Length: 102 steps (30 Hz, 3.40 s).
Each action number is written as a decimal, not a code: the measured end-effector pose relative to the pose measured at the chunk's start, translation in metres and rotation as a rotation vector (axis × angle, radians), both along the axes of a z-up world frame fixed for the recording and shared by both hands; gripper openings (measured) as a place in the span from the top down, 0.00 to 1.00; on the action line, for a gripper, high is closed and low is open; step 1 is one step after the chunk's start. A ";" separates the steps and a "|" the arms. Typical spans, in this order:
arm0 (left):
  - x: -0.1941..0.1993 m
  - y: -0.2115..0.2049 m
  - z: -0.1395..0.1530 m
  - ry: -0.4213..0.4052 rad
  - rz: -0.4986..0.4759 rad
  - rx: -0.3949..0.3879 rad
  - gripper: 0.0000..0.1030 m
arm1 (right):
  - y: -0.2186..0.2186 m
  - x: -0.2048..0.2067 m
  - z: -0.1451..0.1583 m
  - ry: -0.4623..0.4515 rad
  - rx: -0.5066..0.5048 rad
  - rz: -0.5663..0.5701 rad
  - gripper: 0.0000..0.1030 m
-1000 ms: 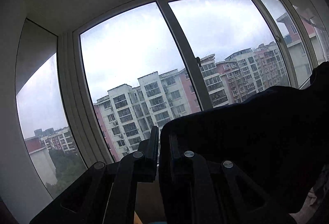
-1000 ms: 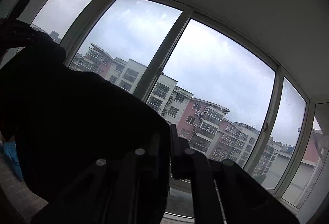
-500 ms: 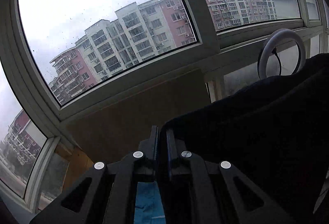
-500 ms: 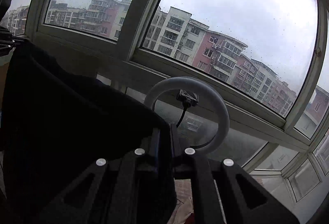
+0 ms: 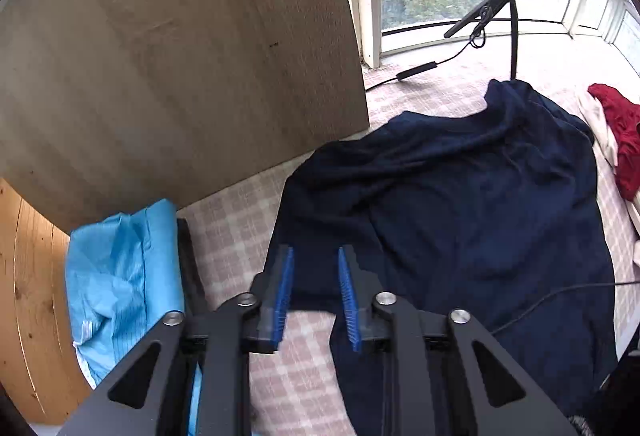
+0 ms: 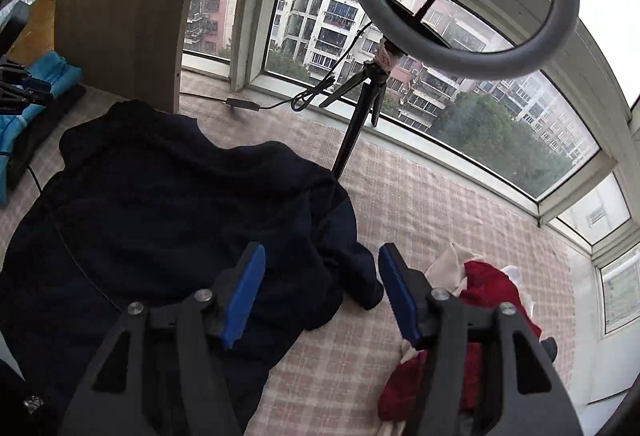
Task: Fold clothes
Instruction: 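Lay the navy garment flat on the plaid cloth and open both grippers, then grasp the navy garment hem with both grippers and pull it straight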
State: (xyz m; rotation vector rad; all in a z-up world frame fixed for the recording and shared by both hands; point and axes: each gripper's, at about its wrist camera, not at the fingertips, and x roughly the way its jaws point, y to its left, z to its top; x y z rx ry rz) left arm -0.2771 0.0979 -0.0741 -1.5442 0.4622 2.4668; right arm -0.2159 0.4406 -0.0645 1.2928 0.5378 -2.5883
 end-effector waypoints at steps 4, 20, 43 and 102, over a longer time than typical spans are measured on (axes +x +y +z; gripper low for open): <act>0.058 -0.033 0.013 -0.004 -0.032 0.018 0.67 | 0.040 0.077 -0.008 -0.050 -0.148 -0.007 0.43; 0.253 -0.088 -0.103 -0.379 -0.159 0.130 0.62 | 0.033 0.287 -0.115 -0.332 -0.304 -0.163 0.43; 0.235 -0.022 -0.097 -0.338 -0.119 0.260 0.90 | 0.085 0.284 -0.077 -0.226 -0.558 -0.199 0.96; 0.331 -0.005 -0.137 -0.487 0.182 0.373 0.63 | 0.138 0.219 -0.094 -0.255 -0.320 -0.287 0.96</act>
